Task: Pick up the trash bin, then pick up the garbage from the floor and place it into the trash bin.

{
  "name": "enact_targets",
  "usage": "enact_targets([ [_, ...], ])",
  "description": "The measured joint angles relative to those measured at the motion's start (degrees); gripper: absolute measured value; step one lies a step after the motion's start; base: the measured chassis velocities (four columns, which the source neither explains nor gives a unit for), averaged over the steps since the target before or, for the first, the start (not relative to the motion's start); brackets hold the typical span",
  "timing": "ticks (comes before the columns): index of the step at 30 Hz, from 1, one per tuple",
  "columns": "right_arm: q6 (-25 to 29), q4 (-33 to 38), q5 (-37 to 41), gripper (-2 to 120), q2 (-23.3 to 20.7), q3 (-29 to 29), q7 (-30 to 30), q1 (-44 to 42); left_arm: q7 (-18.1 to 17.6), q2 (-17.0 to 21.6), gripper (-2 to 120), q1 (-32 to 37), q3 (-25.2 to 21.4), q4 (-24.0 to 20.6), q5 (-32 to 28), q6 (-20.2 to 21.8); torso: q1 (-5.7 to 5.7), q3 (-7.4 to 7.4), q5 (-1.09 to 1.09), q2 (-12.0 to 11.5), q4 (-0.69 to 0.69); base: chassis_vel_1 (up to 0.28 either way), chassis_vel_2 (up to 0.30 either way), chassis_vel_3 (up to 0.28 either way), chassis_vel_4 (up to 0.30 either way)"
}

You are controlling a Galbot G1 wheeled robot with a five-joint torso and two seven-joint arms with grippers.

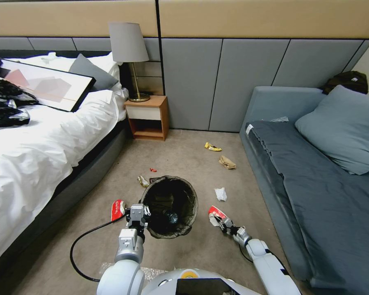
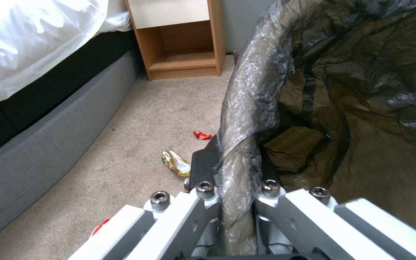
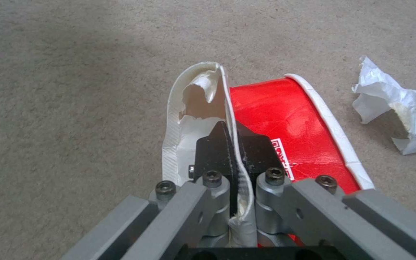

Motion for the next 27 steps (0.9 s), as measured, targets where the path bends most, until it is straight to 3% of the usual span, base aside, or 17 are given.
enact_targets([
  [8, 0.13, 1.17, 1.48, 0, 0.05, -0.05, 0.76, 0.08, 0.02, -0.01, 1, 0.0, 0.01, 0.01, 0.0, 0.0, 0.0, 0.0, 0.0, 0.0, 0.0, 0.0, 0.0, 0.0, 0.0],
  [12, 0.53, 5.31, 4.15, 0, 0.08, -0.14, 2.5, -0.69, 0.03, 0.0, 1, -0.04, 0.01, 0.1, 0.0, 0.0, 0.0, 0.0, 0.01, 0.0, 0.0, 0.0, 0.0, 0.0, 0.0],
  [19, -2.31, 30.24, 12.85, 0, -0.12, -0.97, 5.38, -6.56, 0.08, 0.1, 1, 0.06, 0.37, 0.9, 0.07, -0.01, 0.0, 0.0, 0.0, 0.0, -0.01, 0.0, 0.0, 0.0, 0.0],
  [23, -3.13, 38.54, 14.77, 0, -0.14, -1.5, 6.14, -8.18, 0.09, 0.16, 1, 0.11, 0.37, 1.11, 0.11, -0.01, 0.0, -0.01, -0.02, 0.0, 0.02, 0.0, 0.0, 0.0, 0.0],
  [25, -3.75, 47.23, 16.27, 0, -0.16, -2.25, 6.21, -10.29, 0.09, 0.17, 1, 0.14, 0.39, 1.41, 0.16, -0.02, 0.0, -0.01, 0.0, 0.0, 0.01, 0.0, 0.0, 0.0, 0.0],
  [27, -3.93, 48.96, 16.46, 0, -0.18, -2.37, 6.11, -10.76, 0.09, 0.18, 1, 0.11, 0.41, 1.53, 0.19, -0.03, 0.0, -0.01, -0.01, 0.0, 0.01, 0.0, 0.0, 0.0, 0.0],
])
